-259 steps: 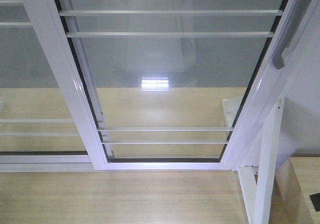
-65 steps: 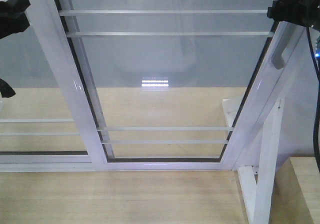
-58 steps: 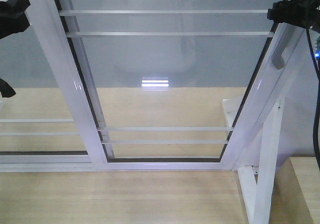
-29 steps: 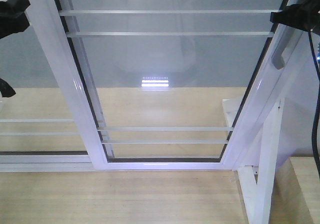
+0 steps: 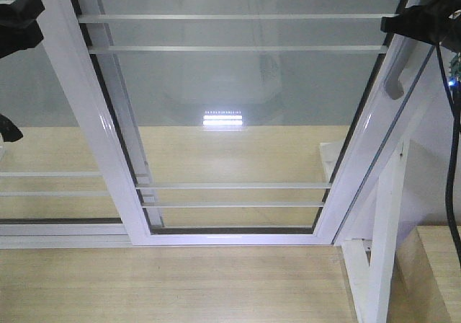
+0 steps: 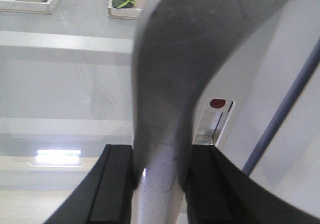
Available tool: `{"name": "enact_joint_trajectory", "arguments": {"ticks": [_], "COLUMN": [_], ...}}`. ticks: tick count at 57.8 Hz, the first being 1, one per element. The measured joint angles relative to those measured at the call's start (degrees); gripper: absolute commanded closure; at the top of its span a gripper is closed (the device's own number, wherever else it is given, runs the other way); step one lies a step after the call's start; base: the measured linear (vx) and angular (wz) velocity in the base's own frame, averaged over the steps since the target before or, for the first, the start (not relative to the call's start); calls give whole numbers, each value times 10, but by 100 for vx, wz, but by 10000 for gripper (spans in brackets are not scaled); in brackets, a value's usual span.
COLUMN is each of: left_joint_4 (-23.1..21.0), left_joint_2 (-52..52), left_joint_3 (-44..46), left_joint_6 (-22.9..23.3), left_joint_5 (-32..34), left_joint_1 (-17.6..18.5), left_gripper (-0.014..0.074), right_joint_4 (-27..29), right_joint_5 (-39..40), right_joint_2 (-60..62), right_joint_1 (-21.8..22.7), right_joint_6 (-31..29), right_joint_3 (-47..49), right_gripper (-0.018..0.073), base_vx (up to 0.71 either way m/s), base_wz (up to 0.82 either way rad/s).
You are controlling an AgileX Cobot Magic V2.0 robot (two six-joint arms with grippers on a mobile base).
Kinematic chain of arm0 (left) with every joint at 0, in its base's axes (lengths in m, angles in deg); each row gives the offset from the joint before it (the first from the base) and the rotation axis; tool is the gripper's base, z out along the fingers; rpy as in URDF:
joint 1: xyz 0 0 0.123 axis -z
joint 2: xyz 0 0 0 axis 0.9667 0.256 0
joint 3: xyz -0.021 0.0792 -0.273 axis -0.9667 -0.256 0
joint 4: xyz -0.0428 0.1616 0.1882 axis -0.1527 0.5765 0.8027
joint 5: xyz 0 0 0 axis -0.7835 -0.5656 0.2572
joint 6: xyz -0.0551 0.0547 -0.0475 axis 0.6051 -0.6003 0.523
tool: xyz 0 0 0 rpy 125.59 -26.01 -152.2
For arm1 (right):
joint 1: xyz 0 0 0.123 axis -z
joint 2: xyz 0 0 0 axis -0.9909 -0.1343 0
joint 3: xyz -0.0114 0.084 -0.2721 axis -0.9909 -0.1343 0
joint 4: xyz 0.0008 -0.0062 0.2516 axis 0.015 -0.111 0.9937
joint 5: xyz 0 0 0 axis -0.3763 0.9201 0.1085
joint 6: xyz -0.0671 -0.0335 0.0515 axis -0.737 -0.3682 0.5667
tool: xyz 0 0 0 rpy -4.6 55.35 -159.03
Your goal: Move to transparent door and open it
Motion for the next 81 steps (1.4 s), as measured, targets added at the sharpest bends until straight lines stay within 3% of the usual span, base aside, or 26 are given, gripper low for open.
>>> {"name": "enact_joint_trajectory", "arguments": {"ticks": [67, 81], "left_joint_4": [0, 0], "left_joint_2": [0, 0], "left_joint_3": [0, 0], "left_joint_6": [0, 0], "left_joint_5": [-19, -24], "left_joint_1": [0, 0], "left_gripper": [11, 11], "right_joint_4": [-2, -3], "right_joint_5": [5, -39], "right_joint_2": [-1, 0], "right_joint_1": [-166, -201], "right_joint_6": [-1, -2], "right_joint_3": [3, 3], "right_gripper": [502, 502], "base_vx": [0, 0], "base_wz": [0, 0]}}
